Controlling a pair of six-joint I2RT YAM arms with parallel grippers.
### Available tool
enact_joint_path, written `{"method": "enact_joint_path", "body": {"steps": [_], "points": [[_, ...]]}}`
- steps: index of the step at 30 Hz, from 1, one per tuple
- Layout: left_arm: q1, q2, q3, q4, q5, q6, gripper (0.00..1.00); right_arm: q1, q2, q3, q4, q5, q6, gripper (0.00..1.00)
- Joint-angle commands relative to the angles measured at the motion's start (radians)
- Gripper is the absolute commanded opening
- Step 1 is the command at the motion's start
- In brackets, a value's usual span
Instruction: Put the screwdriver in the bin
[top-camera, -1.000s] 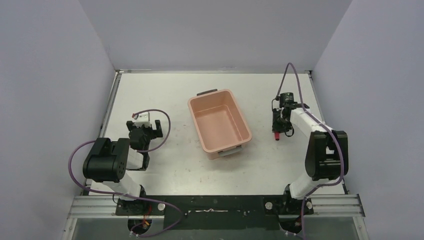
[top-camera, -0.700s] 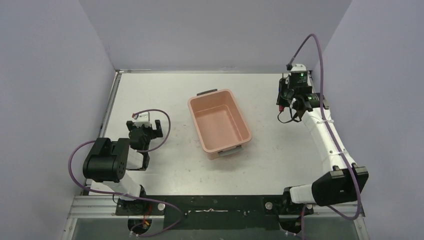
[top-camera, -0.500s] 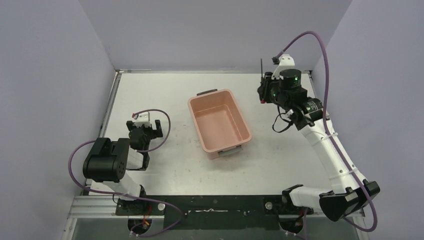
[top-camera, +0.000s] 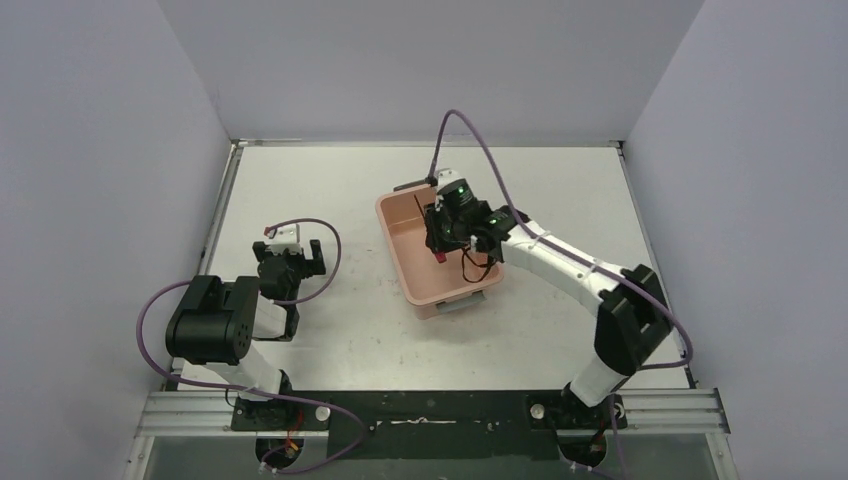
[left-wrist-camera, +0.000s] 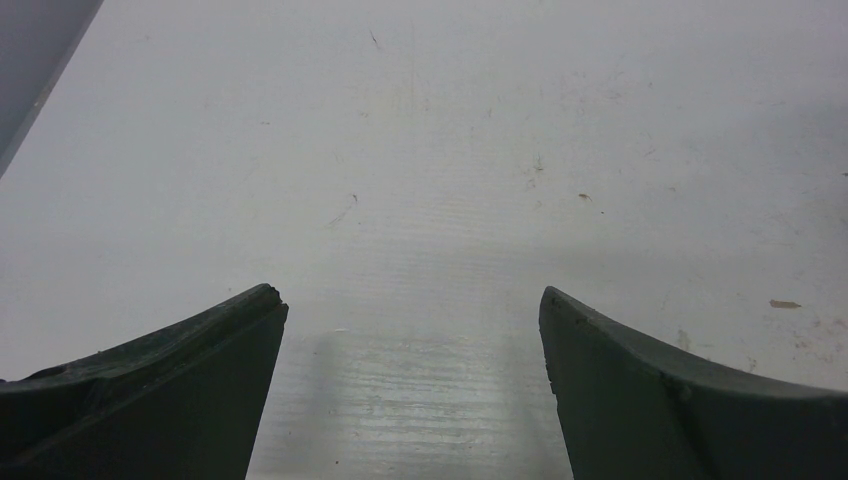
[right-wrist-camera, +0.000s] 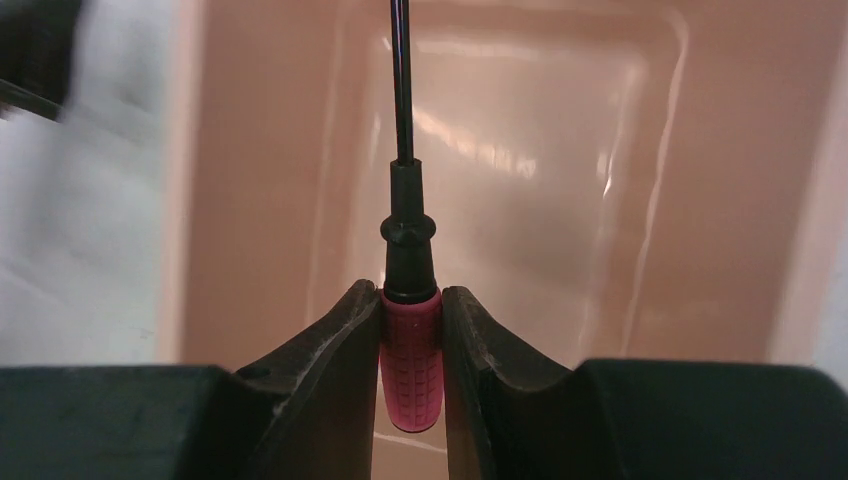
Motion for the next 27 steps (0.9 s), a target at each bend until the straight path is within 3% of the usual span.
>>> {"method": "enact_joint_path", "body": {"steps": [1, 11, 13, 15, 17, 24, 27], "points": [[0.000, -0.010, 0.018, 0.036, -0.002, -0.002, 0.97, 0.008, 0.087, -0.070, 0.022, 0.024, 0.077, 0.00], [0.000, -0.010, 0.018, 0.037, -0.002, -0.002, 0.97, 0.009, 0.293, -0.122, 0.054, 0.085, 0.118, 0.01], [0.000, -0.010, 0.019, 0.038, -0.002, -0.002, 0.97, 0.010, 0.312, -0.116, 0.047, 0.092, 0.125, 0.11], [0.000, -0.009, 0.019, 0.039, -0.002, -0.002, 0.97, 0.010, 0.311, -0.112, 0.036, 0.099, 0.132, 0.37], [0.000, -0.008, 0.018, 0.038, -0.002, -0.002, 0.97, 0.011, 0.293, -0.106, 0.029, 0.107, 0.138, 0.51], [0.000, -0.007, 0.019, 0.039, -0.002, -0.002, 0.97, 0.028, 0.178, -0.052, -0.027, 0.156, 0.126, 0.75], [0.000, -0.008, 0.018, 0.037, -0.002, -0.002, 0.97, 0.044, 0.116, -0.020, -0.050, 0.177, 0.106, 0.90]]}}
